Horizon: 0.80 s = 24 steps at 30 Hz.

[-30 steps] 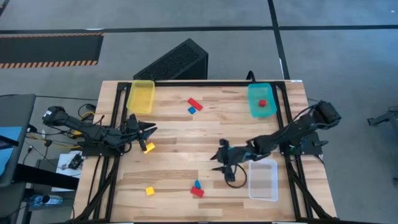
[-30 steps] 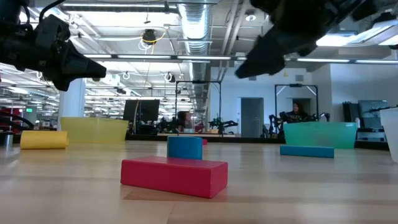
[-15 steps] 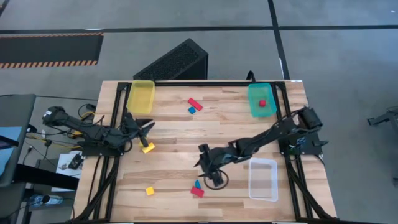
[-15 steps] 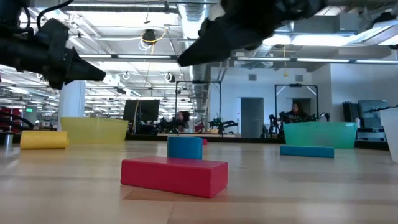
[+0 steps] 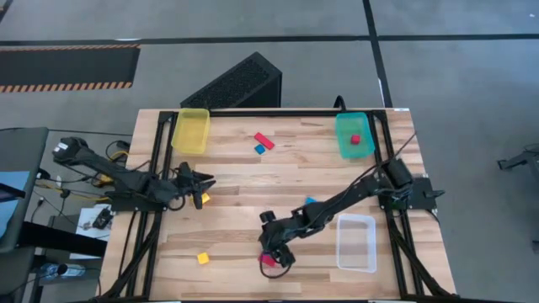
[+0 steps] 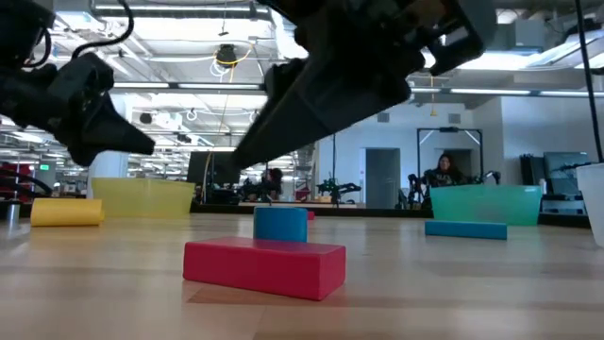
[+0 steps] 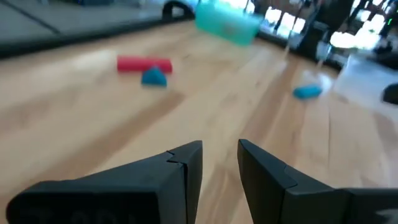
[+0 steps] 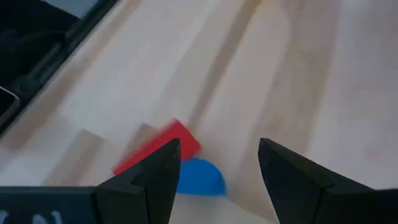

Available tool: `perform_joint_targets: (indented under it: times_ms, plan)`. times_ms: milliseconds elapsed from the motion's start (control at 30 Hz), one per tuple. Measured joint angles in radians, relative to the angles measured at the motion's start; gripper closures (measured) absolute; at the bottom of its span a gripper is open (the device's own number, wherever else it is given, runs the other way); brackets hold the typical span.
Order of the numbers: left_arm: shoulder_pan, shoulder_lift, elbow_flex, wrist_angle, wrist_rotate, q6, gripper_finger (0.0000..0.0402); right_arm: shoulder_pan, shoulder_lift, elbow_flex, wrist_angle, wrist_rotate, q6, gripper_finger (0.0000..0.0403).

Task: Sort & place blocks by color
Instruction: Put the bottom red block into the light blue bin

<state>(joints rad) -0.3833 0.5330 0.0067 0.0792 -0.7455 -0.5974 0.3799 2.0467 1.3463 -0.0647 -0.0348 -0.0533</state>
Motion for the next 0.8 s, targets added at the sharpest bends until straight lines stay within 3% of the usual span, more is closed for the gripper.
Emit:
perform_joint_targets:
  times_ms: [167, 267, 400, 633, 800]
  plan:
    - [-0.066, 0.142, 0.000, 0.006, -0.112, -0.152, 0.0310, 0.014, 0.017, 0.001, 0.001, -0.005, 0.008, 0.0164]
    - [-0.084, 0.206, 0.000, 0.094, -0.140, -0.183, 0.0310, 0.020, 0.021, -0.001, -0.039, -0.002, 0.014, 0.0164]
    - [-0.103, 0.268, 0.003, 0.241, -0.132, -0.134, 0.0311, 0.023, 0.020, -0.001, -0.087, 0.034, 0.058, 0.0164]
    - [-0.105, 0.334, 0.029, 0.341, -0.135, 0.007, 0.0311, 0.035, 0.013, -0.001, -0.266, 0.124, 0.150, 0.0167]
    - [-0.104, 0.338, 0.029, 0.361, -0.166, 0.026, 0.0311, 0.058, 0.010, -0.001, -0.406, 0.148, 0.210, 0.0187]
